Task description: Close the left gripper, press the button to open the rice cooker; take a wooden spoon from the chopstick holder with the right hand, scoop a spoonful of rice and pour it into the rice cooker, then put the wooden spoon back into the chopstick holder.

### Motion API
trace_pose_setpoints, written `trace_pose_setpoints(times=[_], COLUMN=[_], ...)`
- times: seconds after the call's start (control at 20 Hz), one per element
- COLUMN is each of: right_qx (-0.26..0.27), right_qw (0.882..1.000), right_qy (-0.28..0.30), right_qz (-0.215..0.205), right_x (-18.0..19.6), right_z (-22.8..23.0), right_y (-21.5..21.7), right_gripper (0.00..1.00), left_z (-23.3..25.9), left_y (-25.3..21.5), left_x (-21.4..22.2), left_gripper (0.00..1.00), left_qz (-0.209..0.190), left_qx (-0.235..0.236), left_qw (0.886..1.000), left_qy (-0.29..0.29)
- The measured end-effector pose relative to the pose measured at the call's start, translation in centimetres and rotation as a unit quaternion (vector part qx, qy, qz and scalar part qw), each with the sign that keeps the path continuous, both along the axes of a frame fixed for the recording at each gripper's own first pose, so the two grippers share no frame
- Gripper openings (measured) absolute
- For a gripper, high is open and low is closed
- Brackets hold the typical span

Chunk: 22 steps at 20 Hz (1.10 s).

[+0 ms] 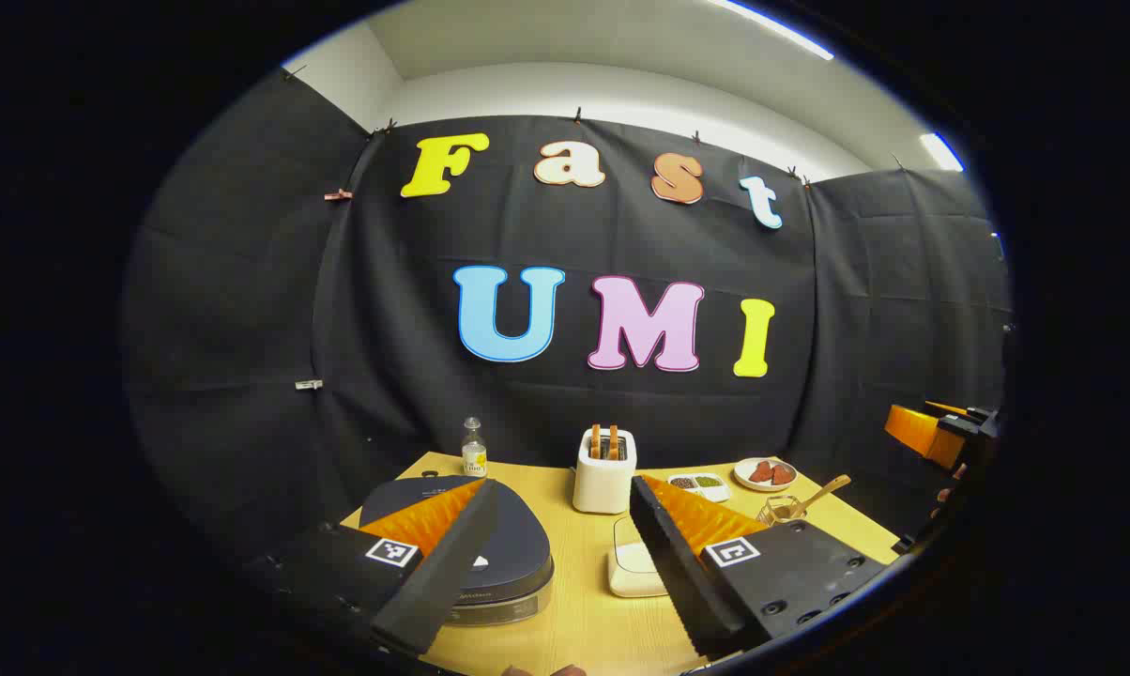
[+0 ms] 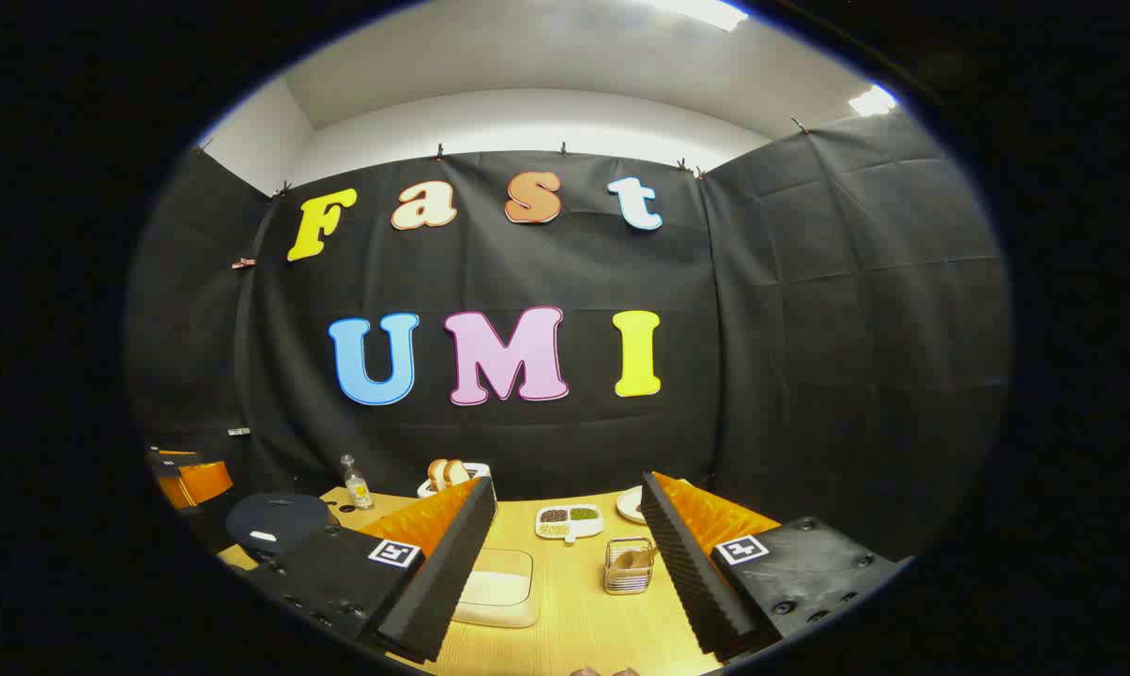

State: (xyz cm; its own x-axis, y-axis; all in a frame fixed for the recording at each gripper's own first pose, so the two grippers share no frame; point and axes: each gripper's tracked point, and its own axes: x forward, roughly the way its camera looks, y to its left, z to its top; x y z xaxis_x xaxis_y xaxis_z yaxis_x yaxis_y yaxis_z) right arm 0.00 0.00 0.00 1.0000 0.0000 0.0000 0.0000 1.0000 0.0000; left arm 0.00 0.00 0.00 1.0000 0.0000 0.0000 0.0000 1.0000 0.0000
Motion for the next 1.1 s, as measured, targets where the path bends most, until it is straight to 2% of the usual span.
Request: trace_pose_setpoints(times=[0.3, 0.4, 0.7, 0.95, 1.1], right_qx=[-0.031, -0.043, -0.040, -0.035, -0.012], right_qw=[0.999, 0.999, 0.999, 0.999, 1.000], right_qy=[0.008, -0.005, -0.005, 0.007, 0.021], right_qz=[0.006, 0.013, 0.026, 0.002, -0.020], right_x=[-0.4, -0.8, -1.6, -2.9, -3.9], right_z=[-1.1, -0.5, -0.4, -1.3, -2.1], right_y=[-0.3, 0.0, 1.3, 0.6, 0.0], right_gripper=[0.97, 0.98, 0.98, 0.98, 0.98], left_z=[-0.8, -1.1, -1.5, -1.9, -2.0], left_y=[-1.1, -1.3, -1.0, -0.1, 1.0], left_x=[0.2, 0.4, 0.5, 0.7, 1.1], left_gripper=[0.95, 0.95, 0.95, 0.95, 0.95], left_qz=[-0.014, -0.019, -0.026, -0.025, -0.015], left_qx=[-0.007, -0.013, -0.019, -0.038, -0.038], left_qw=[1.000, 1.000, 0.999, 0.999, 0.999], left_qy=[0.010, 0.015, 0.021, 0.030, 0.035])
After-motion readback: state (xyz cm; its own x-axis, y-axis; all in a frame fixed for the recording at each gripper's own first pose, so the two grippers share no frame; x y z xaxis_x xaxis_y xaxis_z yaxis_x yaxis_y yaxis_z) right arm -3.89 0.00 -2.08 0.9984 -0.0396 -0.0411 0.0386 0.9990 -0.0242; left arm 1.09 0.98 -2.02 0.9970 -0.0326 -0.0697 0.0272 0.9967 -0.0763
